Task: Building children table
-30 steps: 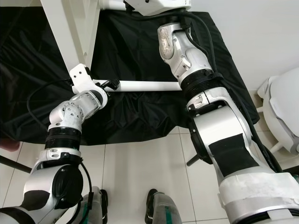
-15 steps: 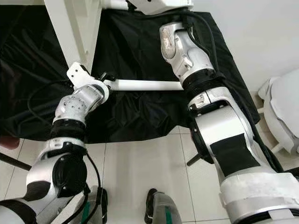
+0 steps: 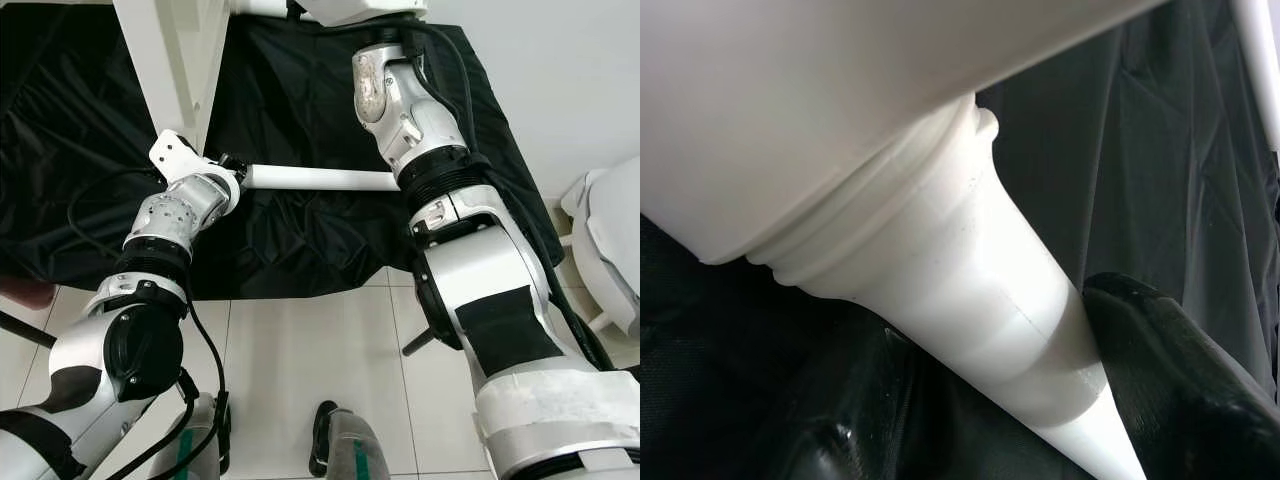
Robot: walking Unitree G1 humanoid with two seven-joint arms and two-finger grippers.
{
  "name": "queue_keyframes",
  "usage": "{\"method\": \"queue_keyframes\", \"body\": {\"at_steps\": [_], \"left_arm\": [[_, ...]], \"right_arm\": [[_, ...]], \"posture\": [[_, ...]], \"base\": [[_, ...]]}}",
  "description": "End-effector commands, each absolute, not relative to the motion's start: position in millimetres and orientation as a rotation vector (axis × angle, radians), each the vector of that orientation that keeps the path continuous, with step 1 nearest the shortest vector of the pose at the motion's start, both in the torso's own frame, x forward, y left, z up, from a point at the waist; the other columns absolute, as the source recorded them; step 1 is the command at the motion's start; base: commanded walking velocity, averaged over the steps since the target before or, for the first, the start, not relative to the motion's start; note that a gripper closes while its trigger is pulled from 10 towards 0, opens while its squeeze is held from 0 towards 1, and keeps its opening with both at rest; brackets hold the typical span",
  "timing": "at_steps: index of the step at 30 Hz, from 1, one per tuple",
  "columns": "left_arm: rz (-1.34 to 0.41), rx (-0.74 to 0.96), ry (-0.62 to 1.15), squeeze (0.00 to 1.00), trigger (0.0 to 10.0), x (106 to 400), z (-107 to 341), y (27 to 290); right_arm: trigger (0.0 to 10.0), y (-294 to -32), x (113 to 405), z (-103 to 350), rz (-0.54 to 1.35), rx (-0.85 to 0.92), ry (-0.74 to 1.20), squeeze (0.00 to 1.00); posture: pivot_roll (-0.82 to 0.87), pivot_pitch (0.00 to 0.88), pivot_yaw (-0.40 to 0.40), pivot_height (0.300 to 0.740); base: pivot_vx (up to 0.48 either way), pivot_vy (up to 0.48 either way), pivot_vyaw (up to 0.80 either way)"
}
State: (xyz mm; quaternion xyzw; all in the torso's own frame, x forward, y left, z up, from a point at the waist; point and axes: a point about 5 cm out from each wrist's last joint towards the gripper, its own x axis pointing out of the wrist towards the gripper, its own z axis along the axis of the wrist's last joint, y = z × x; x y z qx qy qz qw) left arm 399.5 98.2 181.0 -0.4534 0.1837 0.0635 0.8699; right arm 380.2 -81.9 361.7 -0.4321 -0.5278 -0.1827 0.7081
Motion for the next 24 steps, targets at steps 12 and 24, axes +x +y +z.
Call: {"method": "queue_keyframes", "body": {"at_steps": [12,24], "left_arm": [[0.122,-0.884,0.234,0.0,0.0,415.4,212.0,117.7],[0.192,-0.83,0.13,0.0,0.0,418.2,236.6,145.3]], "right_arm": [[0.0,-70.9,352.5,406.5,-0.461,-0.686,-1.374,0.0],[0.0,-87.2,331.3,428.5,-0.5,-0.622,-1.452,0.0]], "posture": [[0.0,0.123,-0.009,0.74],[0.0,0.111,-0.014,0.74]], "base": [[0.0,0.0,0.0],[0.0,0.0,0.0]]}}
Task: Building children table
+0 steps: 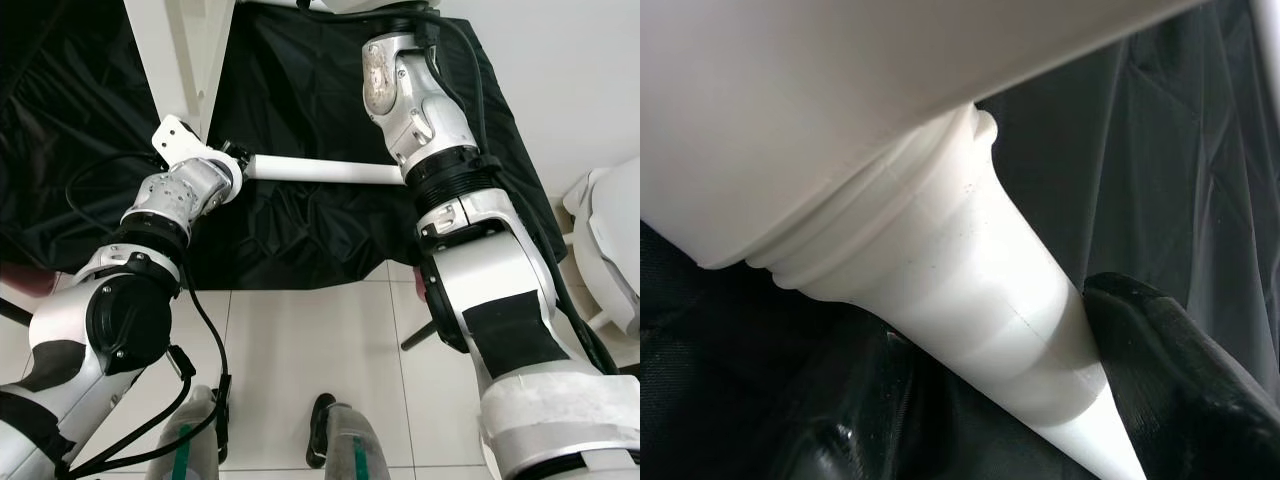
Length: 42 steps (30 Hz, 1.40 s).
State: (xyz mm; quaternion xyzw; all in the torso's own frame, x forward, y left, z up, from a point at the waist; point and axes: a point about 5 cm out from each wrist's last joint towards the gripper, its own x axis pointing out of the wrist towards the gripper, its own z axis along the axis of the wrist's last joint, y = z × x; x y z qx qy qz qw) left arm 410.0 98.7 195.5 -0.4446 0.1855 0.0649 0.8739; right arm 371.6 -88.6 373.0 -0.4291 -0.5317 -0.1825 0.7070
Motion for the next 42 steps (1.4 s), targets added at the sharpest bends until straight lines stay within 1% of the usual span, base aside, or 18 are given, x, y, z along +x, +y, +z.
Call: {"method": "queue_keyframes", "body": {"at_steps": [1,3,5,6,7,9,11,16,19,22,26,27,28,31,33,38,40,42], "left_arm": [[0.192,-0.83,0.13,0.0,0.0,418.2,236.6,145.3],[0.231,-0.767,0.115,0.0,0.0,417.4,240.7,158.0],[0.231,-0.767,0.115,0.0,0.0,417.4,240.7,158.0],[0.229,-0.702,0.091,0.0,0.0,417.7,245.9,161.8],[0.229,-0.702,0.091,0.0,0.0,417.7,245.9,161.8],[0.23,-0.606,0.068,0.0,0.0,418.7,254.1,167.4],[0.239,-0.551,0.051,0.0,0.0,419.0,258.8,170.5],[0.247,-0.47,0.023,0.0,0.0,419.0,269.3,176.6],[0.239,-0.383,-0.033,0.0,0.0,418.5,291.4,184.7],[0.239,-0.383,-0.033,0.0,0.0,418.5,291.4,184.7],[0.202,-0.301,-0.129,0.0,0.0,416.9,330.9,191.6],[0.202,-0.301,-0.129,0.0,0.0,416.9,330.9,191.6],[0.186,-0.289,-0.166,0.0,0.0,415.7,345.5,192.0],[0.17,-0.277,-0.206,0.0,0.0,414.1,359.9,191.8],[0.136,-0.266,-0.277,0.0,0.0,410.4,385.9,189.7],[0.112,-0.248,-0.327,0.0,0.0,407.0,403.8,186.6],[0.071,-0.218,-0.381,0.0,0.0,402.6,423.4,179.2],[0.033,-0.207,-0.402,0.0,0.0,400.9,431.4,171.7]], "right_arm": [[0.0,-87.2,331.3,428.5,-0.5,-0.622,-1.452,0.0],[0.0,-92.0,329.4,430.8,-0.507,-0.619,-1.454,0.0],[0.0,-92.0,329.4,430.8,-0.507,-0.619,-1.454,0.0],[0.0,-94.5,329.0,431.5,-0.511,-0.62,-1.452,0.0],[0.0,-94.5,329.0,431.5,-0.511,-0.62,-1.452,0.0],[0.0,-98.8,328.5,432.2,-0.521,-0.627,-1.444,0.0],[0.0,-100.6,328.3,432.1,-0.525,-0.63,-1.44,0.0],[0.0,-104.4,328.7,431.1,-0.529,-0.631,-1.416,0.0],[0.0,-114.3,331.7,427.7,-0.53,-0.603,-1.354,0.0],[0.0,-114.3,331.7,427.7,-0.53,-0.603,-1.354,0.0],[0.0,-120.9,333.0,422.9,-0.51,-0.576,-1.315,0.0],[0.0,-120.9,333.0,422.9,-0.51,-0.576,-1.315,0.0],[0.0,-121.7,332.1,424.0,-0.502,-0.562,-1.315,0.0],[0.0,-122.0,331.2,425.5,-0.49,-0.542,-1.315,0.0],[0.0,-122.3,328.8,430.2,-0.473,-0.519,-1.322,0.0],[0.0,-122.9,326.5,434.0,-0.466,-0.504,-1.329,0.0],[0.0,-125.5,326.4,435.5,-0.467,-0.495,-1.32,0.0],[0.0,-129.2,330.0,432.5,-0.471,-0.492,-1.282,0.0]], "posture": [[0.0,0.111,-0.014,0.74],[0.0,0.11,-0.015,0.74],[0.0,0.11,-0.015,0.74],[0.01,0.112,-0.016,0.74],[0.01,0.112,-0.016,0.74],[0.01,0.119,-0.003,0.74],[0.01,0.12,-0.001,0.74],[0.01,0.128,0.012,0.74],[0.03,0.137,0.027,0.74],[0.03,0.137,0.027,0.74],[0.05,0.134,0.032,0.74],[0.05,0.134,0.032,0.74],[0.06,0.133,0.031,0.74],[0.06,0.127,0.029,0.74],[0.06,0.123,0.023,0.74],[0.06,0.123,0.022,0.74],[0.06,0.123,0.022,0.74],[0.06,0.125,0.023,0.74]], "base": [[0.0,0.0,0.0],[0.0,0.0,0.0],[0.0,0.0,0.0],[0.0,0.0,0.0],[0.0,0.0,0.0],[0.0,0.0,0.0],[0.0,0.0,0.0],[0.0,0.0,0.0],[0.0,0.0,0.0],[0.0,0.0,0.0],[0.0,0.0,0.0],[0.0,0.0,0.0],[0.0,0.0,0.0],[0.0,0.0,0.0],[0.0,0.0,0.0],[0.0,0.0,0.0],[0.0,0.0,0.0],[0.0,0.0,0.0]]}}
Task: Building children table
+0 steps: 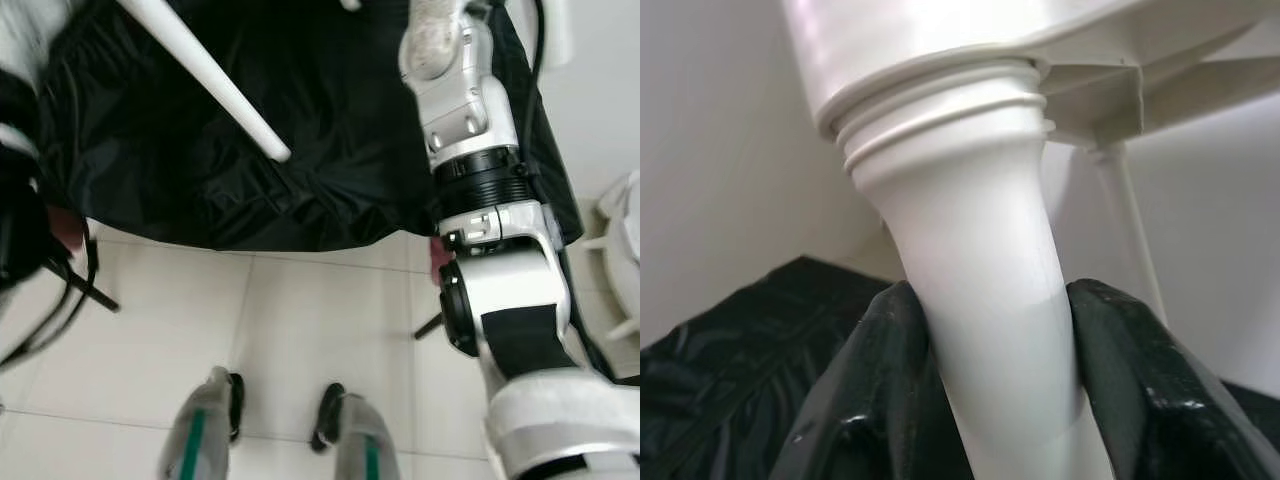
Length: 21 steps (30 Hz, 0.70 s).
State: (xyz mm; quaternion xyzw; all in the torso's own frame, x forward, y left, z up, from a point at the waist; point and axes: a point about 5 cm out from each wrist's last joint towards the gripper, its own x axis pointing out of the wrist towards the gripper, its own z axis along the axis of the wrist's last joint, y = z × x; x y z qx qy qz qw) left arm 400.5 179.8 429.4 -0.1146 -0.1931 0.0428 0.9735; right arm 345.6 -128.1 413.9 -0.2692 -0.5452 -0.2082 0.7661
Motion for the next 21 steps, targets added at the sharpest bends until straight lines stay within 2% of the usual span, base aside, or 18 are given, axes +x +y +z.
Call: {"method": "queue_keyframes", "body": {"at_steps": [1,2,3,4,12,16,21], "left_arm": [[0.008,-0.21,-0.397,0.0,1.3,401.4,430.2,167.4],[0.009,-0.183,-0.39,0.0,7.1,402.4,427.0,165.2],[0.009,-0.183,-0.39,0.0,7.1,402.4,427.0,165.2],[0.008,-0.178,-0.374,0.0,0.0,404.0,422.2,163.6],[-0.001,-0.147,-0.304,0.0,0.0,410.3,403.2,159.4],[-0.014,-0.123,-0.384,0.0,0.0,403.9,428.6,158.7],[-0.028,-0.113,-0.403,0.0,0.0,401.8,435.1,155.5]], "right_arm": [[0.0,-131.6,333.0,428.9,-0.471,-0.485,-1.252,0.0],[0.0,-133.0,335.3,424.8,-0.464,-0.481,-1.231,0.0],[0.0,-133.0,335.3,424.8,-0.464,-0.481,-1.231,0.0],[0.0,-134.6,339.5,419.8,-0.463,-0.483,-1.198,0.0],[0.0,-142.9,354.3,391.7,-0.433,-0.446,-1.055,0.0],[0.0,-167.0,367.7,350.8,-0.461,-0.432,-0.881,0.0],[0.0,-174.5,373.2,331.0,-0.465,-0.385,-0.788,0.0]], "posture": [[0.06,0.125,0.026,0.74],[0.06,0.132,0.025,0.74],[0.06,0.132,0.025,0.74],[0.06,0.138,0.023,0.74],[0.07,0.146,0.016,0.74],[0.07,0.132,0.018,0.74],[0.07,0.126,0.027,0.74]], "base": [[0.0,0.0,0.0],[0.0,0.0,0.0],[0.0,0.0,0.0],[0.0,0.0,0.0],[0.0,0.0,0.0],[0.0,0.0,0.0],[0.0,0.0,0.0]]}}
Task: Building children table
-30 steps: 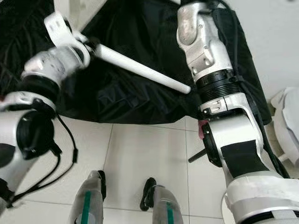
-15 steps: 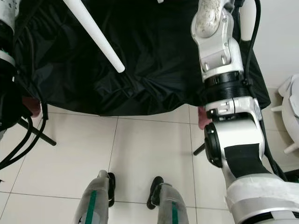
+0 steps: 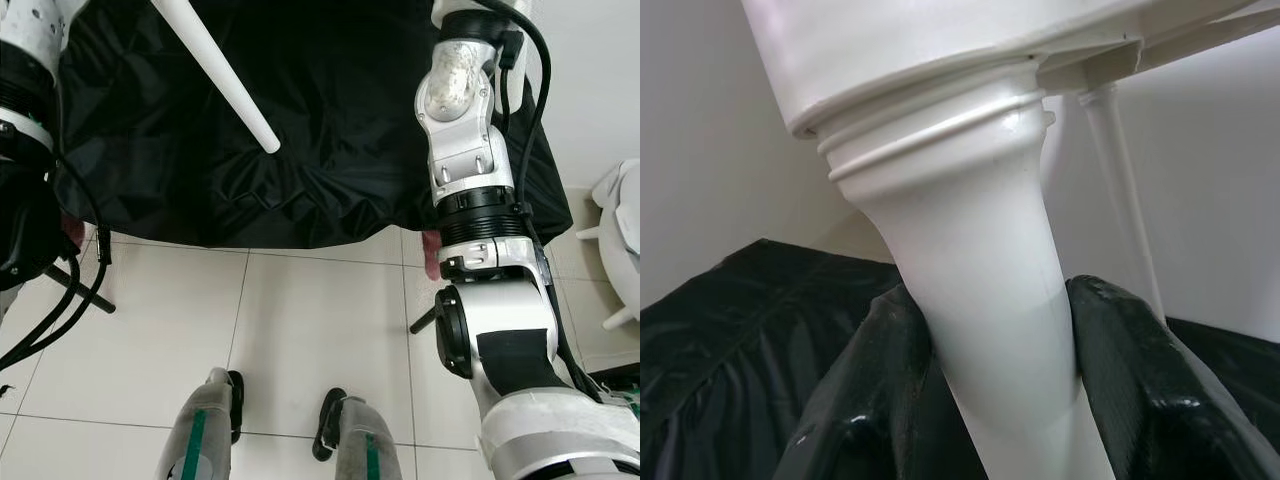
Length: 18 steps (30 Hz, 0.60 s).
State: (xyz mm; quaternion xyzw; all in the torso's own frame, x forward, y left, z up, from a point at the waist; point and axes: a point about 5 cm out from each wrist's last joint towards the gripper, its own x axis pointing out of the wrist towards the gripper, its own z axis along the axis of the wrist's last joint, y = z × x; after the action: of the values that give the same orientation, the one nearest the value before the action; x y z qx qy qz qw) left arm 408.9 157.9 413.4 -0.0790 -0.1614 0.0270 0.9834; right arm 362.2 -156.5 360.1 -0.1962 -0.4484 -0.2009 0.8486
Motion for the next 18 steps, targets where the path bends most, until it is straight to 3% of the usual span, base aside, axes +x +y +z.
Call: {"method": "queue_keyframes", "body": {"at_steps": [1,4,10,11,12,13,18], "left_arm": [[-0.058,-0.102,-0.412,0.0,0.0,400.8,437.1,148.8],[-0.154,-0.096,-0.446,0.0,0.0,395.5,445.4,129.9],[-0.201,-0.062,-0.426,0.0,0.0,395.1,445.4,117.2],[-0.213,-0.058,-0.419,0.0,2.1,395.4,444.0,114.9],[-0.213,-0.058,-0.419,0.0,2.1,395.4,444.0,114.9],[-0.227,-0.04,-0.38,0.0,10.0,398.0,438.0,112.1],[-0.235,-0.052,-0.346,0.0,10.0,400.5,431.3,112.3]], "right_arm": [[0.0,-178.9,377.6,314.4,-0.461,-0.329,-0.704,0.0],[0.0,-187.4,386.0,261.7,-0.456,-0.171,-0.454,0.0],[0.0,-183.3,387.8,226.9,-0.391,-0.179,-0.32,0.0],[4.9,-183.6,388.3,224.7,-0.386,-0.171,-0.305,0.0],[4.9,-183.6,388.3,224.7,-0.386,-0.171,-0.305,0.0],[10.0,-184.5,389.6,227.4,-0.378,-0.165,-0.304,0.0],[10.0,-183.1,391.3,233.7,-0.349,-0.163,-0.318,0.0]], "posture": [[0.07,0.125,0.031,0.74],[0.08,0.132,0.025,0.74],[0.09,0.137,0.02,0.74],[0.08,0.139,0.019,0.74],[0.08,0.139,0.019,0.74],[0.08,0.141,0.019,0.74],[0.08,0.146,0.016,0.74]], "base": [[0.0,0.0,0.0],[0.0,0.0,0.0],[0.0,0.0,0.0],[0.0,0.0,0.0],[0.0,0.0,0.0],[0.0,0.0,0.0],[0.0,0.0,0.0]]}}
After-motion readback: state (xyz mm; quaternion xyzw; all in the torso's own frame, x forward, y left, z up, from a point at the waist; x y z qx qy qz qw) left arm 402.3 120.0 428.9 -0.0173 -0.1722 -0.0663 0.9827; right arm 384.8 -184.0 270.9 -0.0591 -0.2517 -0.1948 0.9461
